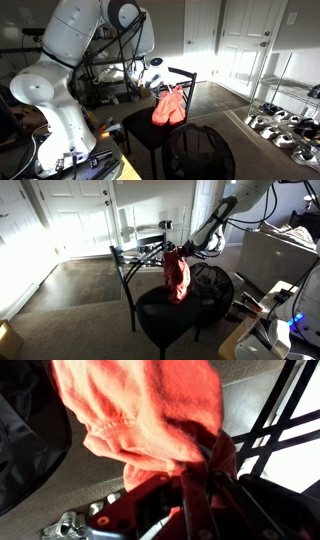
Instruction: Put the red cloth in the laundry basket
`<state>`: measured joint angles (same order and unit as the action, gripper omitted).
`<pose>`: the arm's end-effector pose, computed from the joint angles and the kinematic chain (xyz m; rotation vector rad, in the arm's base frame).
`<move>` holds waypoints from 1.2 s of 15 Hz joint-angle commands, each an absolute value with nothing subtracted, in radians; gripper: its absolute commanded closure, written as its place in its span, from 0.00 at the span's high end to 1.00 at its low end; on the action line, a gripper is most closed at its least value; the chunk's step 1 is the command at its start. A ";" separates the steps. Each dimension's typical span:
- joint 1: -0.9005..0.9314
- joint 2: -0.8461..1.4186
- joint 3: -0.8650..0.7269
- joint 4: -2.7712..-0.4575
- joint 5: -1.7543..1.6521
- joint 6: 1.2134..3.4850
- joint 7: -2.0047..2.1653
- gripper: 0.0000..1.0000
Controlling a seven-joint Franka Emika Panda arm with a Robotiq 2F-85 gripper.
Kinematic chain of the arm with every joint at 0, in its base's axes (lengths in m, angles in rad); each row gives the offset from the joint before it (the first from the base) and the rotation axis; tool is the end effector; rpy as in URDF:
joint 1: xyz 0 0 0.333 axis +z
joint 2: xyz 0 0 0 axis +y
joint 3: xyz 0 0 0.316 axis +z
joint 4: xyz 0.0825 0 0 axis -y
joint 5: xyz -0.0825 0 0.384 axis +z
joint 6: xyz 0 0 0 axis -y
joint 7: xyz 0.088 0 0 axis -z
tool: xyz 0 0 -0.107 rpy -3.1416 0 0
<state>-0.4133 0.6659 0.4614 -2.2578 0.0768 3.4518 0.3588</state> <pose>0.5646 0.0175 0.1592 -2.5903 0.7491 -0.7189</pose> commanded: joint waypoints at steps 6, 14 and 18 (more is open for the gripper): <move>-0.411 0.666 0.449 -2.252 0.078 3.460 0.377 0.06; -0.590 0.464 0.465 -2.272 0.128 3.454 0.480 0.06; -0.628 0.320 0.414 -2.301 0.165 3.454 0.500 0.06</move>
